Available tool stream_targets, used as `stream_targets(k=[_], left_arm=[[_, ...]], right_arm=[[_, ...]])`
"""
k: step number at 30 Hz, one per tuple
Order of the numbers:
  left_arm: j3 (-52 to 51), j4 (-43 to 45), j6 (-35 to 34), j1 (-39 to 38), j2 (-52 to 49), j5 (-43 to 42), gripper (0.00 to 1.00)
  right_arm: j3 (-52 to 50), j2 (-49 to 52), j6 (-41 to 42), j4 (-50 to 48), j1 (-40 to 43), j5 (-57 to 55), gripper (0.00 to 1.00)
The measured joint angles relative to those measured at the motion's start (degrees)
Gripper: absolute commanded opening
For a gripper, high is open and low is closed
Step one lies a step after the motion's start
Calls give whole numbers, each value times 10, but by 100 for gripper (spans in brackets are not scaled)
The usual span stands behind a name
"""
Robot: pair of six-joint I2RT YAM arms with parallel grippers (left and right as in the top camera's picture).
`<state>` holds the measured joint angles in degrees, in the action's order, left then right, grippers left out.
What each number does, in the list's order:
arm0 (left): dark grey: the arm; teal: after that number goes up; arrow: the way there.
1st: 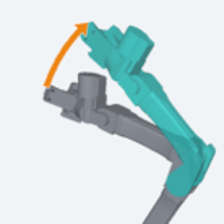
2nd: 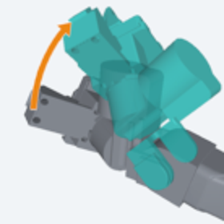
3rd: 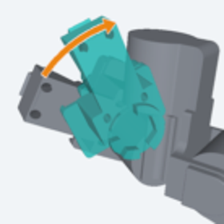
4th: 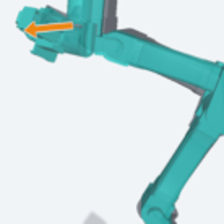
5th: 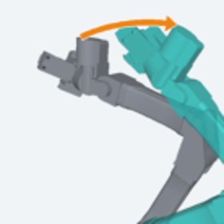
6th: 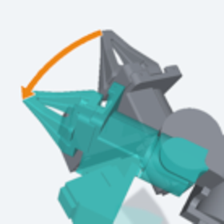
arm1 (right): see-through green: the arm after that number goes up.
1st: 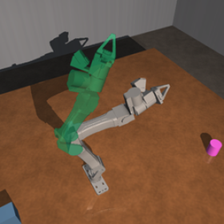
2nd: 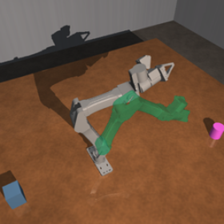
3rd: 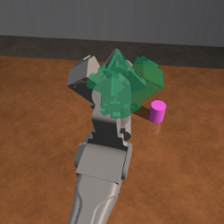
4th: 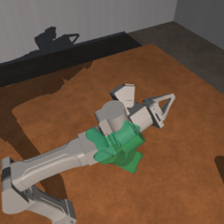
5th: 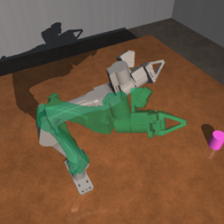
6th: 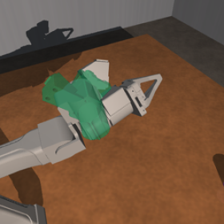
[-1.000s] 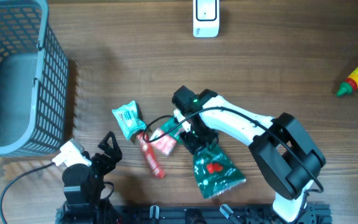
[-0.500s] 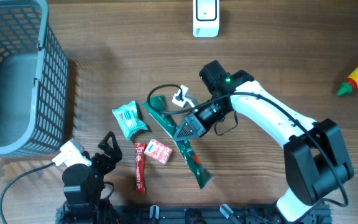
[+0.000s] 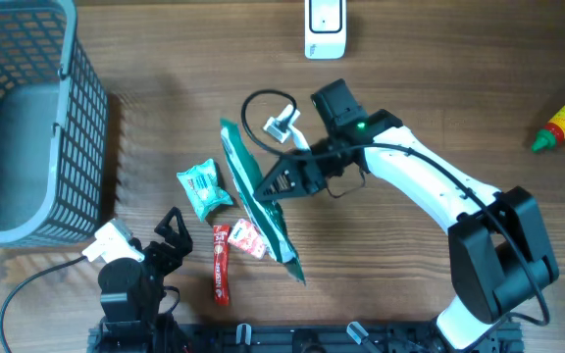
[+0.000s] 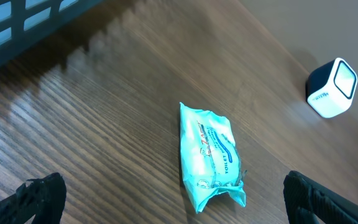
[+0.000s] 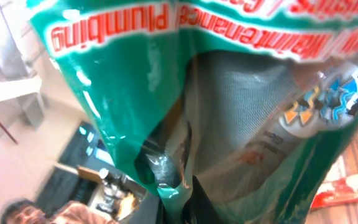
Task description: Scan the item barcode
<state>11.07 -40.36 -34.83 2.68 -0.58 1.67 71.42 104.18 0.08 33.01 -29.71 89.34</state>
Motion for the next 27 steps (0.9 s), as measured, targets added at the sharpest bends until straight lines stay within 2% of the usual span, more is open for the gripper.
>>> stream_targets(k=[2, 5, 9, 12, 15, 18, 21, 24, 27], left_arm=[[0, 0, 0, 0, 0, 0, 100], [0, 0, 0, 0, 0, 0, 100], [0, 0, 0, 0, 0, 0, 100], [0, 0, 0, 0, 0, 0, 100], [0, 0, 0, 0, 0, 0, 100], [0, 0, 0, 0, 0, 0, 100], [0, 0, 0, 0, 0, 0, 100], [0, 0, 0, 0, 0, 0, 100], [0, 0, 0, 0, 0, 0, 100]], right_arm=[[0, 0, 97, -49, 0, 0, 4], [0, 0, 305, -140, 0, 0, 4], [0, 0, 551, -181, 1, 0, 4], [0, 0, 673, -194, 2, 0, 4], [0, 0, 742, -216, 2, 0, 4], [0, 0, 777, -236, 2, 0, 5], [0, 0, 762, -282, 2, -5, 4], [0, 0, 654, -316, 2, -19, 4], [0, 0, 541, -290, 2, -24, 4]])
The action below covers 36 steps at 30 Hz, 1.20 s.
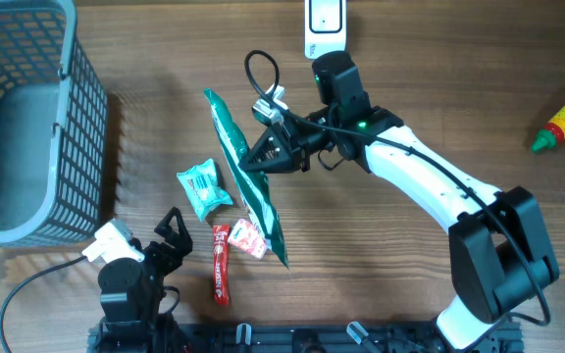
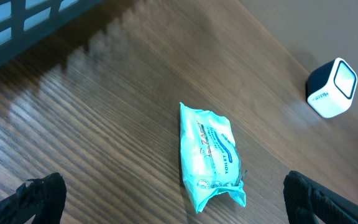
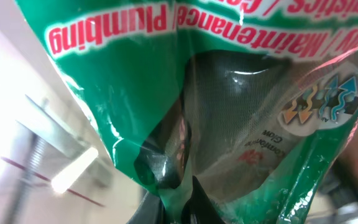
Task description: Scan the item barcode
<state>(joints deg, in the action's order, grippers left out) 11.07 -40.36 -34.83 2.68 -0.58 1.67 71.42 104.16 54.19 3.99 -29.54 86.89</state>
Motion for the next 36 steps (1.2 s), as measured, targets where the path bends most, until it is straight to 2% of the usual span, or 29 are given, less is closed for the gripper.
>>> stream_targets(k=[5, 8, 16, 23, 29, 30, 34, 36], left_arm=[[0, 0, 0, 0, 0, 0, 100], [0, 0, 0, 0, 0, 0, 100], [0, 0, 0, 0, 0, 0, 100], [0, 0, 0, 0, 0, 0, 100], [0, 0, 0, 0, 0, 0, 100], [0, 0, 0, 0, 0, 0, 100], [0, 0, 0, 0, 0, 0, 100], [0, 0, 0, 0, 0, 0, 100]], right_arm=[[-4, 0, -123, 61, -8, -15, 4], [-29, 0, -160, 70, -21, -32, 4], [-56, 25, -183, 73, -59, -48, 4], [-56, 101, -202, 21, -98, -54, 4], [-56, 165, -216, 13, -96, -83, 4], [-56, 169, -217, 13, -94, -85, 6], [-57, 177, -226, 13, -86, -89, 35], [-57, 177, -232, 14, -79, -94, 40]])
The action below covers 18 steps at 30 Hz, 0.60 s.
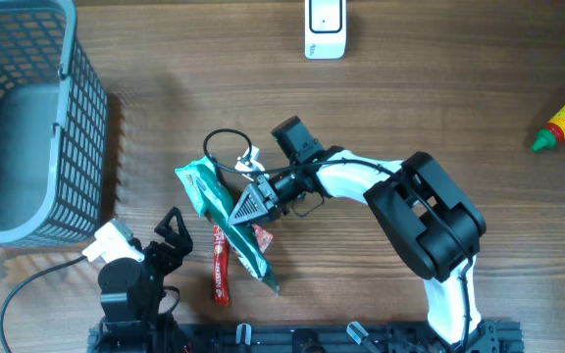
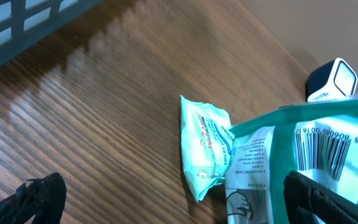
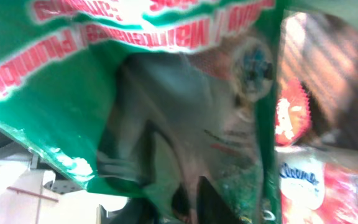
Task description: Scan the item barcode
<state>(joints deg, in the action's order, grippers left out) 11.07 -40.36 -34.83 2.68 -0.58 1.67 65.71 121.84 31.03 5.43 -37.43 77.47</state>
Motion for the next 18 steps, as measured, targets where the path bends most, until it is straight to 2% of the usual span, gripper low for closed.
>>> stream_targets(k=[5, 16, 18], left_arm=[[0, 0, 0, 0, 0, 0, 100], [0, 0, 0, 0, 0, 0, 100], [0, 0, 0, 0, 0, 0, 100]], right_arm=[[0, 0, -10, 1, 15, -4, 40], [0, 0, -39, 20, 69, -10, 56], [0, 0, -48, 20, 69, -5, 57]])
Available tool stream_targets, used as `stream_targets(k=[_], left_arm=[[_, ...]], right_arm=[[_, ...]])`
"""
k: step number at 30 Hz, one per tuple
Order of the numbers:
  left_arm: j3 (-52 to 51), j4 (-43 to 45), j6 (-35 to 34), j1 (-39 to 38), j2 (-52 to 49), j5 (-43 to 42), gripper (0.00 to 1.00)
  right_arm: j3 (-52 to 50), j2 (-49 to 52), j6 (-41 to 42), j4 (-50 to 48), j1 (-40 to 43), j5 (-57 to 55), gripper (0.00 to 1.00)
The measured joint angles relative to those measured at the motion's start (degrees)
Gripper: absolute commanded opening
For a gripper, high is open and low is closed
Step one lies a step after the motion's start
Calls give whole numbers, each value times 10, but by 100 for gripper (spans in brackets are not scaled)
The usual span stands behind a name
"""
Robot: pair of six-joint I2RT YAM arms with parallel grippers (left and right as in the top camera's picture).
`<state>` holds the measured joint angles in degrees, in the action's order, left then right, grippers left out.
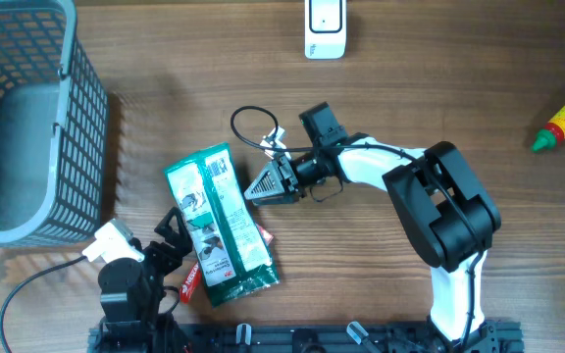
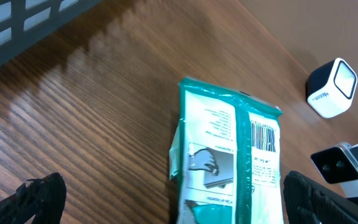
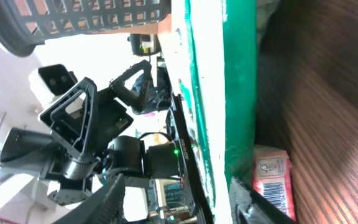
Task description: Scan the item barcode
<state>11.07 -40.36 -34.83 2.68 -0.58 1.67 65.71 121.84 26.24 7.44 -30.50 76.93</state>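
Note:
The green plumbing-product bag (image 1: 219, 226) lies flat on the table, white printed back facing up. In the left wrist view the bag (image 2: 229, 155) fills the middle. My right gripper (image 1: 263, 185) is open beside the bag's right edge, holding nothing; the right wrist view shows the bag's edge (image 3: 222, 93) ahead of the spread fingers (image 3: 114, 199). My left gripper (image 1: 170, 235) rests open at the front, with the bag's lower end between its fingertips (image 2: 39, 196). The white scanner (image 1: 324, 25) stands at the far edge and shows again as scanner (image 2: 332, 87).
A grey wire basket (image 1: 23, 118) fills the far left. A red and yellow bottle (image 1: 564, 120) lies at the right edge. A red packet (image 1: 260, 233) and a red stick (image 1: 186, 284) poke out from under the bag; the same red packet (image 3: 272, 177) shows its barcode.
My right gripper has let go of the green bag, and the bag now lies flat, printed back up, on the small packets. The teal wipes packet is covered. The left arm is unchanged.
My right gripper held the green bag on edge over the middle of the table. Then it held it higher, closer to the scanner. Then it was down at the left front over the small packets. Now the bag lies flat there and the gripper is open.

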Motion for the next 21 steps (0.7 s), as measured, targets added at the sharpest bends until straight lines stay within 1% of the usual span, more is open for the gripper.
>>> stream_targets(k=[4, 5, 7, 8, 9, 13, 17, 19, 21], left_arm=[[0, 0, 0, 0, 0, 0, 100], [0, 0, 0, 0, 0, 0, 100], [0, 0, 0, 0, 0, 0, 100], [0, 0, 0, 0, 0, 0, 100], [0, 0, 0, 0, 0, 0, 100], [0, 0, 0, 0, 0, 0, 100], [0, 0, 0, 0, 0, 0, 100], [0, 0, 0, 0, 0, 0, 100], [0, 0, 0, 0, 0, 0, 100]], right_arm=[[0, 0, -19, 0, -14, 2, 58], [0, 0, -23, 0, -17, 2, 61], [0, 0, -28, 0, -22, -6, 70], [0, 0, -31, 0, -24, -16, 73], [0, 0, -36, 0, -24, -31, 75], [0, 0, -38, 0, -25, -70, 77], [0, 0, -38, -2, -37, -104, 77], [0, 0, -36, -9, -49, -122, 71], [0, 0, -33, -21, -59, -136, 63]])
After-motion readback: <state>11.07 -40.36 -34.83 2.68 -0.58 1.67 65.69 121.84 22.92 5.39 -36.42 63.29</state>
